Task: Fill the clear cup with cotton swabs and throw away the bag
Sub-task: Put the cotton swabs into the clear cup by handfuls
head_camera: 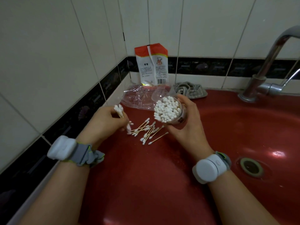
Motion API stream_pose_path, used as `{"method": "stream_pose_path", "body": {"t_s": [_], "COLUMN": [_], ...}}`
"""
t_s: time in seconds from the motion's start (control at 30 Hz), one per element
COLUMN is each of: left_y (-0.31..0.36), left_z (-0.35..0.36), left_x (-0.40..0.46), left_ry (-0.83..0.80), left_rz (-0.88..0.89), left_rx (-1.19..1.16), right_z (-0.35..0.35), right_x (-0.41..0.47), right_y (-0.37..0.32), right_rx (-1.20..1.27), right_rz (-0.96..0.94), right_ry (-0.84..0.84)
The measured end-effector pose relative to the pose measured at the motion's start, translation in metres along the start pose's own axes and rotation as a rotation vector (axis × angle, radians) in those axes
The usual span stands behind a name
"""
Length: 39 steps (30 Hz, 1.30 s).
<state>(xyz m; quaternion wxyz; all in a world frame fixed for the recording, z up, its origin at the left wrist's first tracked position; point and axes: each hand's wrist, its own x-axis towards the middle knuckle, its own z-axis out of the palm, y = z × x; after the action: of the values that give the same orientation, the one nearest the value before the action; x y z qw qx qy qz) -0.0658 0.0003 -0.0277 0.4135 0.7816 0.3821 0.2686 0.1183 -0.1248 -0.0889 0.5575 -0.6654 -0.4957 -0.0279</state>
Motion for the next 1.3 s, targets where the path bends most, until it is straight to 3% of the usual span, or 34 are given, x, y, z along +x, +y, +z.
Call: {"method": "stream_pose_path", "body": {"t_s": [0.3,0.6,1.1,1.3], "left_y": [0.033,0.046,0.052,0.050], "left_z": [0.007,0.021,0.040,0.040], "left_x": [-0.007,-0.007,0.012,0.022], "left_ry": [0.164,0.068,-0.063,-0.080], "left_rz": [0.105,0.037,-0.295,-0.336], "left_rx": [-0.382,-0.775,-0.942,-0.970], "right_z": [-0.003,-0.002,0.000,0.002], "right_x": [-0.001,-0.002,0.000,0.000], "right_y": [-0.003,0.002,0.004,0.003], "right_rx": [-0.091,-0.123,-0.156,-0.156], "right_rz": [-0.067,-0.092,-0.177,-0.208], "right_ry": [-0.029,-0.105,-0.158,-0.176]}}
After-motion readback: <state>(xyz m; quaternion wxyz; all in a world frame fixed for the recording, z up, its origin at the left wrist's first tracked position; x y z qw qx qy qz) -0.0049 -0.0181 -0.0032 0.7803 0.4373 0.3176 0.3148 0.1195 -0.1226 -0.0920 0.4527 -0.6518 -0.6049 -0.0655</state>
